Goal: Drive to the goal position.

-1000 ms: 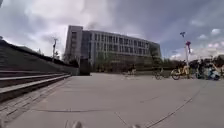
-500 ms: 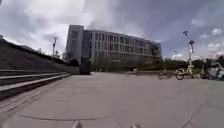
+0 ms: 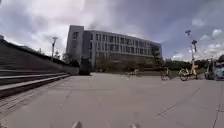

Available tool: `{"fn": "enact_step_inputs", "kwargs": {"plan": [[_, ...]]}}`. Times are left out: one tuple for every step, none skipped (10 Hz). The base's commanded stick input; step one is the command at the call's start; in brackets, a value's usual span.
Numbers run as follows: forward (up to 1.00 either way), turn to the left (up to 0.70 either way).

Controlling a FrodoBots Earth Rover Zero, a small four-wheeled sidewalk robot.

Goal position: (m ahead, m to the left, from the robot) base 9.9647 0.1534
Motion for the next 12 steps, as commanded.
{"fn": "enact_step_inputs", "kwargs": {"plan": [[0.70, 0.00], [0.70, 0.00], [0.70, 0.00], [0.70, 0.00], [0.70, 0.00], [0.70, 0.00], [0.70, 0.00], [0.70, 0.00], [0.70, 0.00], [0.70, 0.00], [0.70, 0.00], [0.70, 0.00]]}}
